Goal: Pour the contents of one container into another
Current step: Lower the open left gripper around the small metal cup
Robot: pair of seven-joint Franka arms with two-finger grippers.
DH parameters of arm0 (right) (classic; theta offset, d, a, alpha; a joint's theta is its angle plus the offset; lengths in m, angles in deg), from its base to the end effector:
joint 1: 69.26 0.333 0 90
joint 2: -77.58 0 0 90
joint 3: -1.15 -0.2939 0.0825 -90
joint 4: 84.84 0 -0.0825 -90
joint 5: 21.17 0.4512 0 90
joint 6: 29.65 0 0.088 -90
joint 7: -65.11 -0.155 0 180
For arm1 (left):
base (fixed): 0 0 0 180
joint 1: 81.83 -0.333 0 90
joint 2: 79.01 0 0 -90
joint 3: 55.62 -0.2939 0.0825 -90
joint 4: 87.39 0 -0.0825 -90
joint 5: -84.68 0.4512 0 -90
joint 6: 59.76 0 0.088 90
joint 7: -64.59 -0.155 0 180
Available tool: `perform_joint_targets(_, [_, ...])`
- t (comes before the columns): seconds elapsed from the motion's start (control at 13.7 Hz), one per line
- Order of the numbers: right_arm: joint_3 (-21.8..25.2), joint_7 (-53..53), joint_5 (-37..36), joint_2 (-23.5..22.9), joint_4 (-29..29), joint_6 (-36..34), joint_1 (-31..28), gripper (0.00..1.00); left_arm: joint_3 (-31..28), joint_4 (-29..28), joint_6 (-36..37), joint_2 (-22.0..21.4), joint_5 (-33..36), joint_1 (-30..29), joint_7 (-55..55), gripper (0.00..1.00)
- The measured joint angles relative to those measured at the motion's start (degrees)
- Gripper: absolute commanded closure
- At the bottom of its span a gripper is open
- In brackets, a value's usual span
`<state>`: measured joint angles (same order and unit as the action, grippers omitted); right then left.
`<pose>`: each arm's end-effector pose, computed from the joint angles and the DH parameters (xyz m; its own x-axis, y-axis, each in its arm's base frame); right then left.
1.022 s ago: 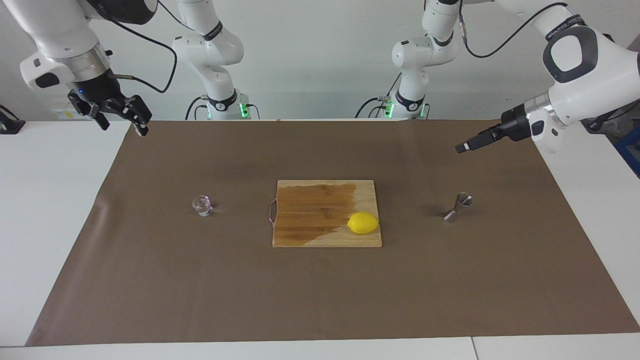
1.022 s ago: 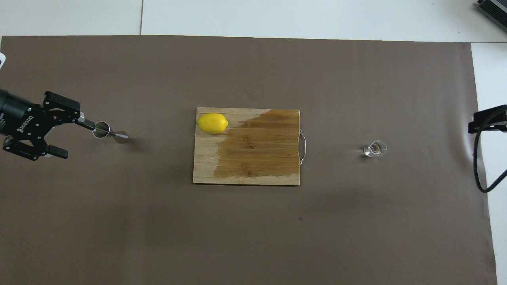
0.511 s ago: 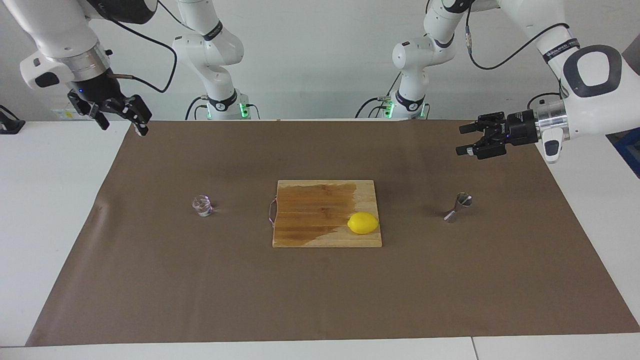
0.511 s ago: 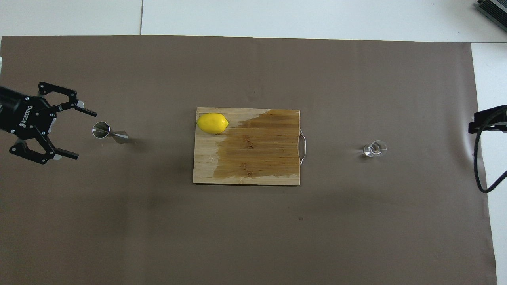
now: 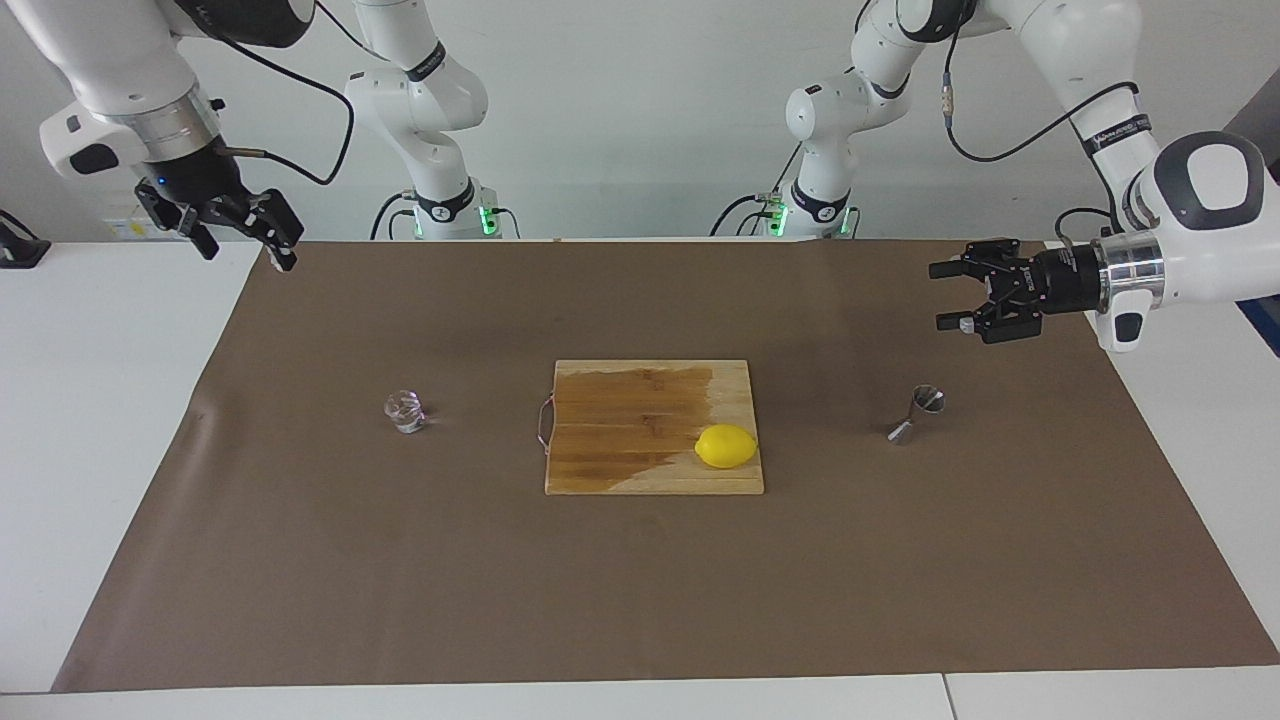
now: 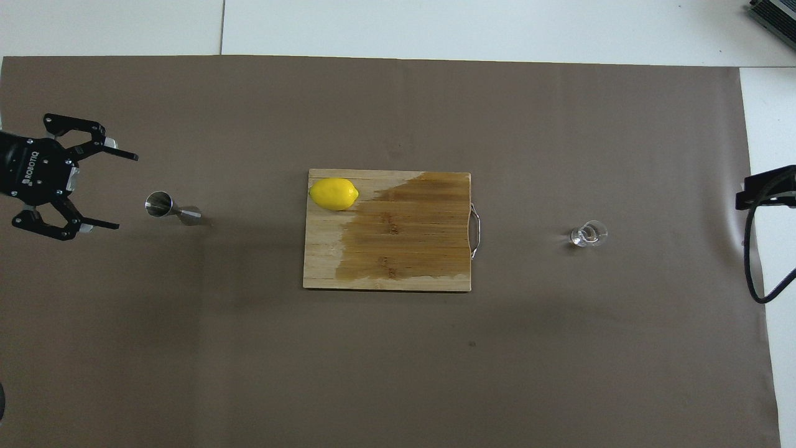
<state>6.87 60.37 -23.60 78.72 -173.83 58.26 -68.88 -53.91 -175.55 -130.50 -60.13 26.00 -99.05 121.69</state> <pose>0.6093 -0.0641 0.5730 0.9843 -0.1765 0.0043 -0.1765 -0.9835 0.0402 0.6493 0.0268 0.4361 0.1698 0.3324 -0.9277 0.9596 -0.2701 0.0789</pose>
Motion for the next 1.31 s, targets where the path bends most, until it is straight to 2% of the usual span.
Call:
perform_joint_targets(0.51, [0.0, 0.0, 0.0, 0.0, 0.0, 0.0, 0.0, 0.00, 0.0, -1.6, 0.8, 6.5, -9.8, -4.5, 0.3, 0.00])
perform_joint_targets(0.95, [0.0, 0.0, 0.0, 0.0, 0.0, 0.0, 0.0, 0.00, 0.1, -3.0, 0.9, 10.4, -12.3, -6.1, 0.4, 0.00])
perform_joint_targets(1.31, [0.0, 0.0, 0.0, 0.0, 0.0, 0.0, 0.0, 0.00, 0.3, -4.5, 0.9, 11.1, -12.8, -6.2, 0.4, 0.00])
